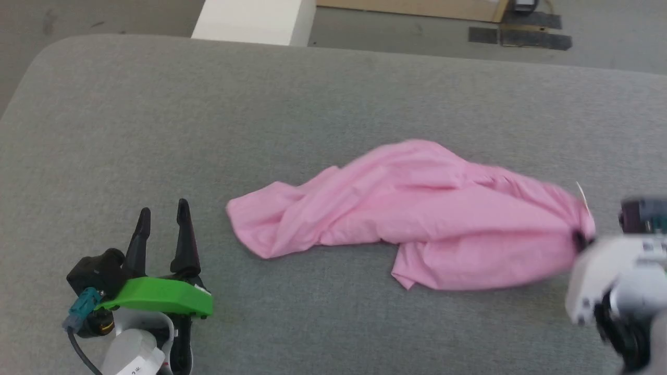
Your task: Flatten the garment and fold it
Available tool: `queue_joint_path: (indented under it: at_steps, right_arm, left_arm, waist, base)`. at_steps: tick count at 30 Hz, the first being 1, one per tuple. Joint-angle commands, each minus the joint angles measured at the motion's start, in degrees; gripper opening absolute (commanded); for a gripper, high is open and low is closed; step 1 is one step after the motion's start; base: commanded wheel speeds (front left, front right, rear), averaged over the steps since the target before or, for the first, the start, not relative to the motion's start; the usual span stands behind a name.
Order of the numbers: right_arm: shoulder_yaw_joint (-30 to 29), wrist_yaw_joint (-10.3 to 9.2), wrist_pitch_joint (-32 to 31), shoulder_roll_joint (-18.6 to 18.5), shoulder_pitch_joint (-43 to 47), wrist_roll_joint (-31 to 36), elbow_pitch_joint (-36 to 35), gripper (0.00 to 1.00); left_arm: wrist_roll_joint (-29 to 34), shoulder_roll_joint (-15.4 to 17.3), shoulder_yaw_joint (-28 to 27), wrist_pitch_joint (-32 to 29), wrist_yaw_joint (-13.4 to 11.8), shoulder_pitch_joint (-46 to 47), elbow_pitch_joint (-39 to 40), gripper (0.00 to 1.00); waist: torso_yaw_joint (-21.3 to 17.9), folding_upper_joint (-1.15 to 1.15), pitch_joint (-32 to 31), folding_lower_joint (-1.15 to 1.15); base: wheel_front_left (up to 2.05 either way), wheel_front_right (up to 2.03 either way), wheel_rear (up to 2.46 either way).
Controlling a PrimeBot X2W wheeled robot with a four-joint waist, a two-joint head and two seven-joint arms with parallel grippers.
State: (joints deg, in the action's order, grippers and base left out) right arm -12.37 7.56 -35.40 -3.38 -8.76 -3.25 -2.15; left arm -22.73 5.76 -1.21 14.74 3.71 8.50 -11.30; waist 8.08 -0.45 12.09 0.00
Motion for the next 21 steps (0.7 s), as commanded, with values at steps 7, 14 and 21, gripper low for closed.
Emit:
queue_joint_path:
  at_steps: [7, 14, 21]
  right_arm:
    - [-0.07, -0.08, -8.69, 0.48, 13.89, -9.17, -5.68, 0.00]
    - [-4.92, -0.08, 0.85, 0.49, 9.14, -7.30, -9.33, 1.00]
    - [4.06, -0.08, 1.53, 0.49, -1.44, -0.31, -9.06, 1.00]
  left_arm:
    - [0.08, 0.34, -0.01, -0.15, -0.23, -1.15, 0.13, 1.00]
    - [-0.32, 0.19, 0.76, -0.55, -0.22, -0.90, -0.15, 1.00]
    - [-0.82, 0.15, 1.23, -0.57, -0.04, -0.48, -0.49, 1.00]
  waist:
    - [-3.48, 0.45, -2.43, 0.00]
    - [-3.03, 0.45, -2.87, 0.00]
    - [-1.61, 0.45, -1.37, 0.00]
  base:
    - [0.00, 0.00, 0.00]
    - [0.00, 0.00, 0.00]
    - [0.00, 0.00, 0.00]
